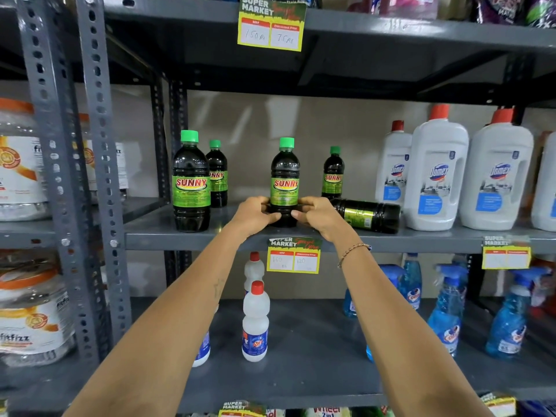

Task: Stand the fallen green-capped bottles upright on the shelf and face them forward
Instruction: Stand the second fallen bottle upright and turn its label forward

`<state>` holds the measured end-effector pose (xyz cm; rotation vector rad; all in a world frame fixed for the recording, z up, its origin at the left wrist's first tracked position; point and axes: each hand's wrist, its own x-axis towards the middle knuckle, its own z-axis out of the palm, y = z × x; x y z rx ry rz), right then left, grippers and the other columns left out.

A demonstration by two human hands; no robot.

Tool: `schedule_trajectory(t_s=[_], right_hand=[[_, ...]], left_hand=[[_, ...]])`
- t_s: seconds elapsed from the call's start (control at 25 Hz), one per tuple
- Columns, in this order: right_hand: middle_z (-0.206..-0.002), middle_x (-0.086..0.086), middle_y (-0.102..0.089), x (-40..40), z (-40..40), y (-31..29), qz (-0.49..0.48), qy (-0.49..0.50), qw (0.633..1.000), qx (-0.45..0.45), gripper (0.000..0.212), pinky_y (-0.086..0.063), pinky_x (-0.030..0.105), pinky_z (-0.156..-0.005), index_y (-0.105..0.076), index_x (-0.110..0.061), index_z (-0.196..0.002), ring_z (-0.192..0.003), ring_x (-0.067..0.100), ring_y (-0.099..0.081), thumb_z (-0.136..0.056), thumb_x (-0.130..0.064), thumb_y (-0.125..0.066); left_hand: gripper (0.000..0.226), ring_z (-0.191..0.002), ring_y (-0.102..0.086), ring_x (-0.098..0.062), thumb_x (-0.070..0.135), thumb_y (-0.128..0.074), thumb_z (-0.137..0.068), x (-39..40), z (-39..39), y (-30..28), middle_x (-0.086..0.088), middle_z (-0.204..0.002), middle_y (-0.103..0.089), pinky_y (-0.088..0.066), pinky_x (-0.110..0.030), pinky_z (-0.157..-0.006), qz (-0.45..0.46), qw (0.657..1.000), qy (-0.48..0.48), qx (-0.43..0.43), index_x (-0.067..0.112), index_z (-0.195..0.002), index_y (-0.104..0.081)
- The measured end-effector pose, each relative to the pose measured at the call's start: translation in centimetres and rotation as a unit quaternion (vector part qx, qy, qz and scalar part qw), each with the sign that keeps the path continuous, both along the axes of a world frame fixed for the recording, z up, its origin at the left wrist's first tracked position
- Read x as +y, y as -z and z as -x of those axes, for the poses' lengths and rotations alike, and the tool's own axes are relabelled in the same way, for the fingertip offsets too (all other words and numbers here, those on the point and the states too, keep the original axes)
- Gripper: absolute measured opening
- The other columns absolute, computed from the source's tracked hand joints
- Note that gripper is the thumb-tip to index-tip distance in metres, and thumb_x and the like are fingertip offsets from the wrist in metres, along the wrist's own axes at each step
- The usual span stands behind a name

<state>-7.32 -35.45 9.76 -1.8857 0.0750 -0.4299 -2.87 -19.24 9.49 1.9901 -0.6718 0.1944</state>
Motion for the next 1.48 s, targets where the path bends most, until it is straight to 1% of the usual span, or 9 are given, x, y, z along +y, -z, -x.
schedule_trajectory(t_s=[0.08,0.28,0.4,0.6,0.76,0.84,1.08,1.36,1.48], right_hand=[[-0.131,0.018,-0.062,-0.1,0.8,0.0,0.006,-0.012,1.000,-0.003,0.049,-0.046,0.044,-0.106,-0.051,-0.003,-0.134,-0.119,0.028,-0.059,-0.087,0.000,-0.064],[-0.127,0.015,-0.062,-0.1,3.3,0.2,0.015,-0.044,0.999,-0.025,0.045,-0.046,0.039,-0.105,-0.052,-0.002,-0.132,-0.119,0.025,-0.058,-0.089,0.000,-0.062],[-0.126,0.015,-0.063,0.0,4.1,0.2,0.011,-0.058,0.998,-0.029,0.044,-0.050,0.034,-0.098,-0.053,-0.003,-0.131,-0.117,0.024,-0.059,-0.089,0.000,-0.062],[-0.124,0.014,-0.063,0.1,4.5,0.5,0.008,-0.063,0.997,-0.034,0.046,-0.052,0.024,-0.086,-0.052,-0.003,-0.133,-0.114,0.022,-0.059,-0.088,-0.001,-0.063],[-0.125,0.016,-0.063,0.0,4.3,0.6,0.006,-0.057,0.997,-0.044,0.043,-0.050,0.036,-0.099,-0.054,-0.004,-0.129,-0.118,0.025,-0.059,-0.087,-0.001,-0.064],[-0.124,0.015,-0.063,0.0,4.3,0.7,0.008,-0.054,0.997,-0.048,0.043,-0.049,0.039,-0.101,-0.055,-0.005,-0.129,-0.117,0.025,-0.059,-0.087,-0.003,-0.065],[-0.124,0.013,-0.063,0.3,4.4,0.8,0.013,-0.043,0.997,-0.055,0.044,-0.049,0.037,-0.099,-0.054,-0.005,-0.130,-0.114,0.021,-0.058,-0.088,-0.003,-0.064],[-0.127,0.012,-0.061,0.8,4.7,0.8,0.021,-0.032,0.998,-0.054,0.044,-0.048,0.033,-0.099,-0.052,-0.006,-0.133,-0.118,0.020,-0.056,-0.090,-0.002,-0.061],[-0.130,0.010,-0.061,0.9,4.8,1.0,0.042,-0.030,0.997,-0.056,0.044,-0.048,0.034,-0.100,-0.051,-0.008,-0.135,-0.117,0.018,-0.056,-0.092,-0.005,-0.059]], left_hand=[[0.049,-0.110,-0.059,-0.018,0.016,-0.073,-0.082,0.5,0.6,0.2,-0.007,-0.121,-0.064,-0.045,-0.030,-0.096,0.018,1.000,0.002,0.004,0.010,-0.128,-0.056],[0.053,-0.107,-0.061,-0.013,0.017,-0.080,-0.075,1.6,2.0,0.8,-0.002,-0.114,-0.067,-0.047,-0.027,-0.093,0.082,0.996,0.018,0.010,0.010,-0.124,-0.059],[0.052,-0.102,-0.063,-0.009,0.018,-0.082,-0.072,2.1,2.7,1.0,0.001,-0.109,-0.068,-0.048,-0.022,-0.087,0.102,0.994,0.028,0.007,0.011,-0.120,-0.062],[0.050,-0.098,-0.064,-0.006,0.018,-0.082,-0.071,2.4,2.9,1.5,0.001,-0.106,-0.070,-0.050,-0.021,-0.086,0.132,0.991,0.034,0.013,0.011,-0.117,-0.064],[0.045,-0.094,-0.064,-0.007,0.015,-0.082,-0.072,1.9,3.1,1.5,0.002,-0.100,-0.069,-0.050,-0.023,-0.085,0.129,0.992,-0.004,0.005,0.012,-0.113,-0.064],[0.043,-0.095,-0.064,-0.009,0.016,-0.081,-0.073,1.8,3.2,1.5,0.004,-0.098,-0.068,-0.051,-0.026,-0.087,0.127,0.992,-0.015,-0.001,0.014,-0.112,-0.064],[0.042,-0.099,-0.064,-0.013,0.015,-0.078,-0.076,1.3,4.0,2.0,-0.001,-0.108,-0.068,-0.050,-0.031,-0.093,0.135,0.990,-0.038,-0.026,0.012,-0.116,-0.063],[0.044,-0.105,-0.064,-0.015,0.020,-0.076,-0.079,1.4,3.8,2.3,-0.003,-0.119,-0.067,-0.049,-0.036,-0.096,0.102,0.992,-0.041,-0.054,0.013,-0.120,-0.061],[0.043,-0.093,-0.065,-0.011,0.020,-0.072,-0.082,1.6,3.9,2.6,-0.002,-0.119,-0.067,-0.048,-0.024,-0.086,0.085,0.992,-0.041,-0.078,0.013,-0.123,-0.060]])
